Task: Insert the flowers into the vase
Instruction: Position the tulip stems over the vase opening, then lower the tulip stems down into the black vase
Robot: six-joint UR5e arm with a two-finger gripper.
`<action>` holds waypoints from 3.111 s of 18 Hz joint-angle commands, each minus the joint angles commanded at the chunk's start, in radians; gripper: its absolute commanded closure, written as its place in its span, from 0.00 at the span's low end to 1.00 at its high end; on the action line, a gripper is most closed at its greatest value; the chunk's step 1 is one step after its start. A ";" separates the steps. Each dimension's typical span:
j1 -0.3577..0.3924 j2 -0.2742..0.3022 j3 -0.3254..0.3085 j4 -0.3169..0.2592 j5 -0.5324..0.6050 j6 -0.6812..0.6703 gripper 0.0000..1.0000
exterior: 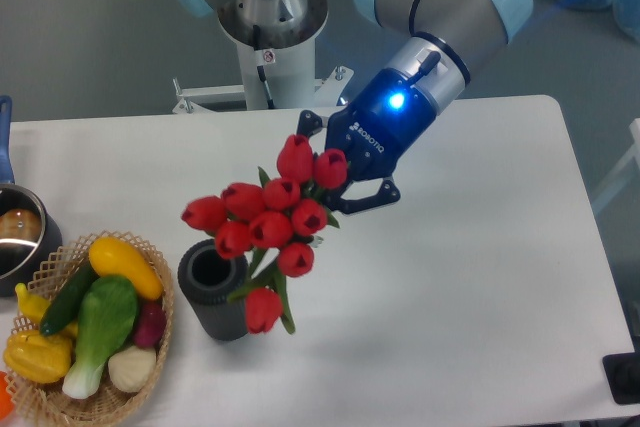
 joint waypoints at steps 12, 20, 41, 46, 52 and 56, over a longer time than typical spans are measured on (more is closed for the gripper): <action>-0.103 -0.012 -0.003 0.015 -0.037 0.037 1.00; -0.115 -0.041 0.005 0.023 -0.049 0.057 1.00; -0.167 -0.127 -0.012 0.040 -0.020 0.078 1.00; -0.176 -0.143 -0.048 0.043 0.011 0.136 1.00; -0.167 -0.141 -0.081 0.046 0.020 0.182 1.00; -0.149 -0.138 -0.144 0.046 0.044 0.279 0.99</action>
